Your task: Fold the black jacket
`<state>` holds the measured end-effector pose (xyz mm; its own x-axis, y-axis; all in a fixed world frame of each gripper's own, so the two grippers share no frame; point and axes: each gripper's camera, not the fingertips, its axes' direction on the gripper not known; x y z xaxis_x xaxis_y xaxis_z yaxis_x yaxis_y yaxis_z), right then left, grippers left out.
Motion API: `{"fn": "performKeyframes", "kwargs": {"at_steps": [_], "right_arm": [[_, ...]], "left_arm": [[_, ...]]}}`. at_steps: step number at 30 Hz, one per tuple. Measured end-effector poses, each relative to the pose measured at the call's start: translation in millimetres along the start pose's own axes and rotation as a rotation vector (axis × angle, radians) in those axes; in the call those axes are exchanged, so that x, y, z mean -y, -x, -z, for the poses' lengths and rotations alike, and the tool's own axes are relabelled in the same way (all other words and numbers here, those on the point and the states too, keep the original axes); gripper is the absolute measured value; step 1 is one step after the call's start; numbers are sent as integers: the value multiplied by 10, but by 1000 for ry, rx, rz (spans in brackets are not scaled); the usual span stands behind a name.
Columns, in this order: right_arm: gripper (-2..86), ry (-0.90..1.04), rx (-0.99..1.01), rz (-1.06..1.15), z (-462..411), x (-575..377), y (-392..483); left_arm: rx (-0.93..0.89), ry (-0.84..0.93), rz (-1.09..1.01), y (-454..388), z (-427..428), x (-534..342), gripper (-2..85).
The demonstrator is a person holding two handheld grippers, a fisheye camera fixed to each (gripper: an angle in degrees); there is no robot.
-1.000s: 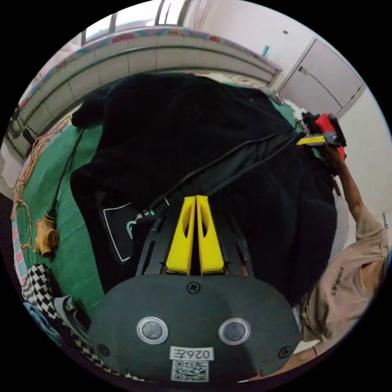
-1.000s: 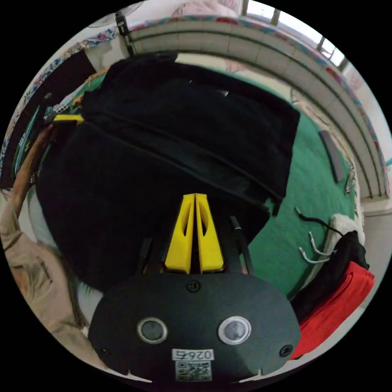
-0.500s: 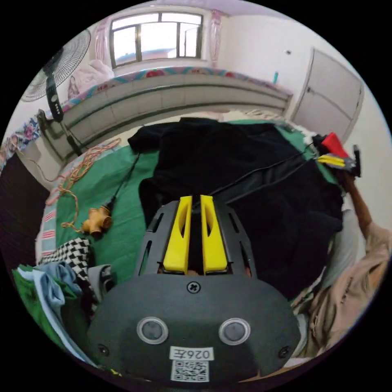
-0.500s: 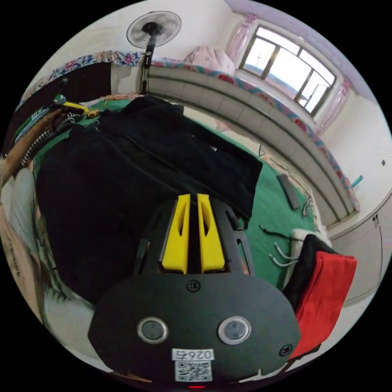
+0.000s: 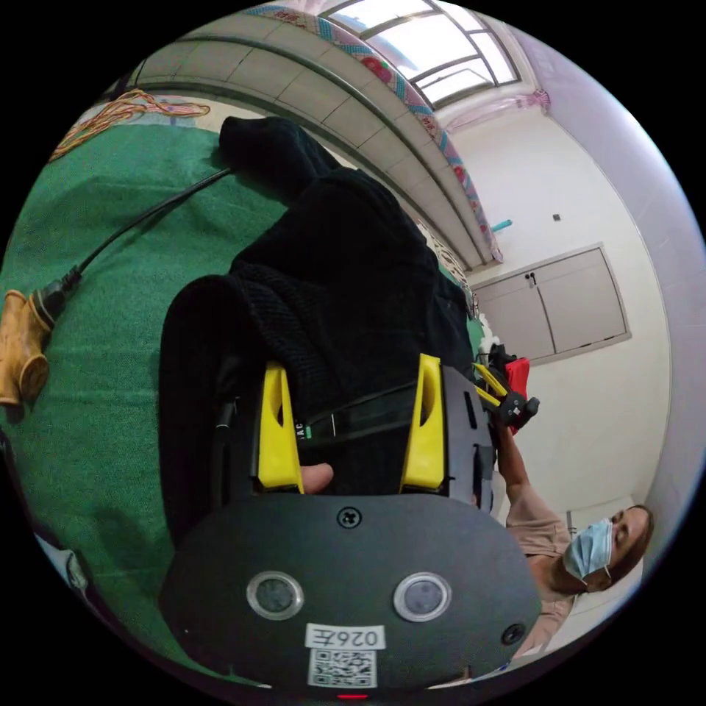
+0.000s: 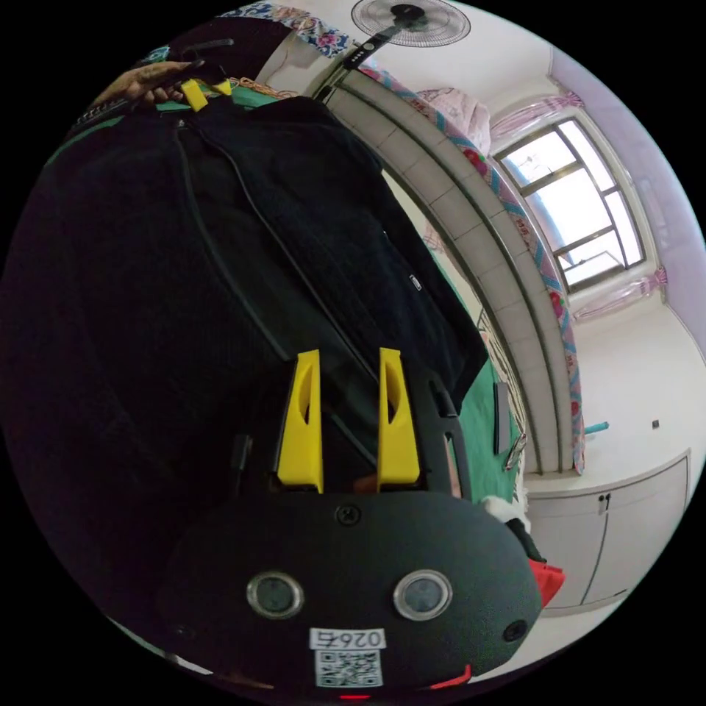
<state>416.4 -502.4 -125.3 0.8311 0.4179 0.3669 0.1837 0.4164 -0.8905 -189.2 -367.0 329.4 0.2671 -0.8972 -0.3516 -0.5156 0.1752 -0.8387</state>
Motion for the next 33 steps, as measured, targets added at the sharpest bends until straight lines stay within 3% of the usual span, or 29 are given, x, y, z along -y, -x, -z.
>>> {"fn": "performKeyframes", "kwargs": {"at_steps": [9,14,16,18,22,25,29,33], "right_arm": [[69,16,-5,123,-25,390,285],[64,52,64,91,-124,563,287],[62,44,75,67,-114,532,252],[58,28,74,34,-92,459,203],[51,-1,64,-52,-73,261,91],[51,-102,195,-132,61,216,41],[31,27,-116,-15,-80,198,112],[-7,113,-356,-47,-218,-141,-142]], "left_arm": [[-140,-30,41,335,512,125,216],[-58,-3,-8,289,664,201,174],[-128,47,-10,341,787,195,75],[-222,49,4,425,895,170,42],[-501,-121,24,671,1321,92,31],[-593,-207,60,768,1515,22,26],[-578,-231,50,741,1679,-19,23],[-560,-247,39,764,1893,-64,21]]}}
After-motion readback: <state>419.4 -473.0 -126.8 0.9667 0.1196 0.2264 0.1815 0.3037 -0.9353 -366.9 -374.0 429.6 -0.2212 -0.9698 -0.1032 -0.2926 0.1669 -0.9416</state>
